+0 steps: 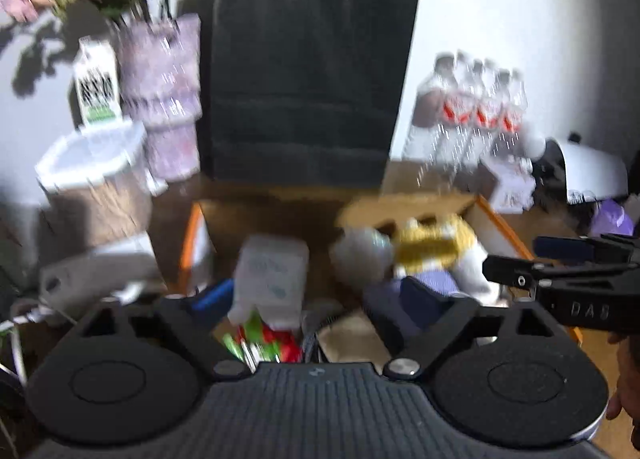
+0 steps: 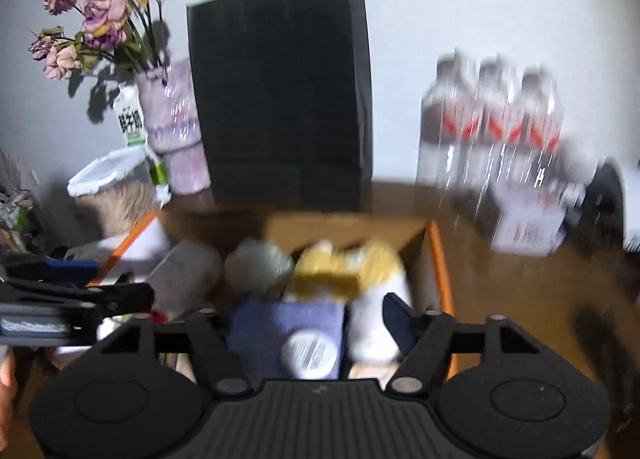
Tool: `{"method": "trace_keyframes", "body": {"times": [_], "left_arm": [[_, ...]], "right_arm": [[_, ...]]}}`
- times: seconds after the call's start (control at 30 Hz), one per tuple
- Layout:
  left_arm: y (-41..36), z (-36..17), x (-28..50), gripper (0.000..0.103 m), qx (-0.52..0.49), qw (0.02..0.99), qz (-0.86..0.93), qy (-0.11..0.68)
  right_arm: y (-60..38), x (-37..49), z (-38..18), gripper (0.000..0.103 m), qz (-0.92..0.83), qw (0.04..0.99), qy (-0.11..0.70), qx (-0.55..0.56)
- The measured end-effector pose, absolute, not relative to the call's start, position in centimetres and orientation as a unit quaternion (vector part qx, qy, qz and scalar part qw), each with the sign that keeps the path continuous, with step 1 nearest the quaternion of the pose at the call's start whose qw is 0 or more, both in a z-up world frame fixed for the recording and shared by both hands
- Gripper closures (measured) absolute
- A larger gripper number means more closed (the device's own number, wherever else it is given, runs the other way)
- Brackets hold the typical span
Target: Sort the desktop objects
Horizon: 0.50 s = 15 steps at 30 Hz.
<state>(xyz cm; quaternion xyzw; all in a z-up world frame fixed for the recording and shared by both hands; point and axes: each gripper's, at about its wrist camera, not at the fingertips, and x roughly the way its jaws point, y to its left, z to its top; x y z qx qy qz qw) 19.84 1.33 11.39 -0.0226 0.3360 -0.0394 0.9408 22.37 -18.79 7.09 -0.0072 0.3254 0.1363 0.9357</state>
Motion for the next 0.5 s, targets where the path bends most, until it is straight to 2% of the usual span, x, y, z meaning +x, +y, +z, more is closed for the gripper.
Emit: {"method": "trace_keyframes", "body": {"times": [0.03,0.1,0.3,0.5], "left_arm": [[1.3,11.9,19.6,0.000,-0.021,0.941,-0.036,0.335],[1.2,12.5,19.1,0.000,-0.021,0.941,-0.029,0.336],[1.1,12.0,16.1,0.000,-0.015,0.938,0.013,0.345],[1.4,11.5,9.5,0.000,-0.038,0.945,0.013,0.325]], "right_arm": [[-18.6,22.2,7.6,0.031,0.136,0.939,0.316,-0.015],[-18.5,21.8,8.3,0.022,0.138,0.943,0.302,-0.016],[-18.7,18.4,9.4,0.012,0.146,0.949,0.280,-0.014],[-18.7,12.4,9.0,0.011,0.132,0.953,0.272,-0.034]]}}
